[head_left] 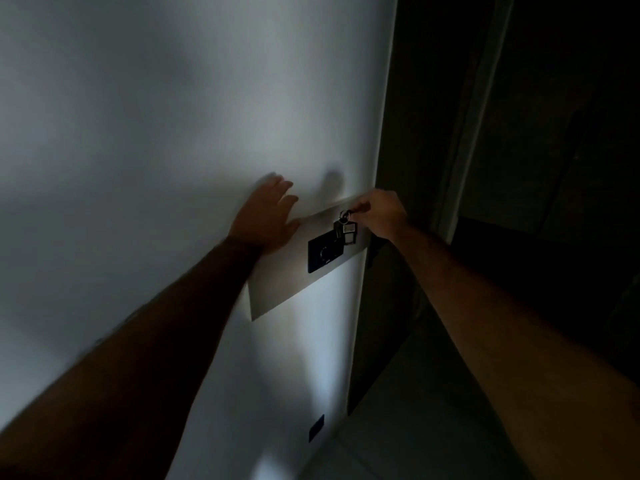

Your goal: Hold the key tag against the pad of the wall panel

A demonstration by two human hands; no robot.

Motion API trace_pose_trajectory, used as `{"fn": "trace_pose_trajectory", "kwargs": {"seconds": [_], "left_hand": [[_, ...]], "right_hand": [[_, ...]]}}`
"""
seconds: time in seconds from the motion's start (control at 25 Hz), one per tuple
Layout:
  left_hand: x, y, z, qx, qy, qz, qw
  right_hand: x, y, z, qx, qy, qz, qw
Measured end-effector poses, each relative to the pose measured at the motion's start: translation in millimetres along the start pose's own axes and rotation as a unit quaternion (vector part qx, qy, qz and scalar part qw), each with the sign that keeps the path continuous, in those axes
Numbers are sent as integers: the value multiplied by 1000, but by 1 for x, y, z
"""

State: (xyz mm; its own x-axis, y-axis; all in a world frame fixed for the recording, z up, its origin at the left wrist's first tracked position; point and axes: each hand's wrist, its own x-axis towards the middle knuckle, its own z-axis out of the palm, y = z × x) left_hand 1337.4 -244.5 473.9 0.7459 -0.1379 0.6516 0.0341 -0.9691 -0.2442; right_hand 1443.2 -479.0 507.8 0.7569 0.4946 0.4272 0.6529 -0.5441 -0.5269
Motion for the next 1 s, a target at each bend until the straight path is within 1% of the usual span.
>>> {"fn": "trace_pose_trajectory", "kwargs": {"seconds": [0.24,0.4,0.48,0.72,0.8,1.0], "left_hand": [[41,2,20,78,55,-35,995],[55,7,37,128,54,-60,988],[58,10,43,173,49,-62,982],[70,15,49,272,31,-122,954],[70,15,52,291,18,-127,948],[75,23,58,300,8,-152,942]], "right_hand": [[78,55,24,3,-32,-78,996],[111,79,35,26,-54,-100,993],[127,91,44,73,-66,-104,990],[154,121,68,187,-130,-64,972],[158,125,73,206,-147,-66,965],[166,133,82,265,-169,-34,949]]}}
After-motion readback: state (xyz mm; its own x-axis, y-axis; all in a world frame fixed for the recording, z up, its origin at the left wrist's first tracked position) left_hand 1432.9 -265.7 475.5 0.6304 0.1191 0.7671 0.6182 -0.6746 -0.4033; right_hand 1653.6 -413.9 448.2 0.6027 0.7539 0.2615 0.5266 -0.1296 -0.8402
